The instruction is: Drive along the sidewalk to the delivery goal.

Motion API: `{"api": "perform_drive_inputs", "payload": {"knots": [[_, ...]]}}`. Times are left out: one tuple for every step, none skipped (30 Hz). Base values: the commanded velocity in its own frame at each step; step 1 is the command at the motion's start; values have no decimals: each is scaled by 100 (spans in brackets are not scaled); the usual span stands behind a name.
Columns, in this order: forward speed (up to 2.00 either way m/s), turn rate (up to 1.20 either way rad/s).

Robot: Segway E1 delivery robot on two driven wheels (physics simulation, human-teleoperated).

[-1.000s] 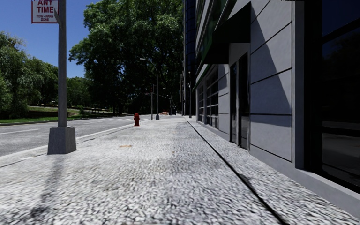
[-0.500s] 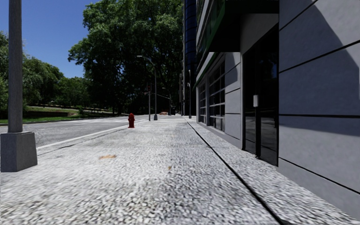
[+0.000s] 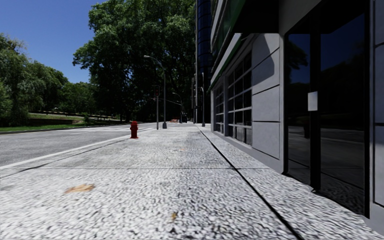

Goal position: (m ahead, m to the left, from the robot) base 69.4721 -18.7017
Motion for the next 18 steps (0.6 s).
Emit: {"api": "perform_drive_inputs", "payload": {"knots": [[200,0],[200,0],[200,0],[200,0],[200,0],[200,0],[200,0],[200,0],[200,0],[200,0],[200,0],[200,0],[200,0],[200,0],[200,0],[200,0],[200,0],[200,0]]}}
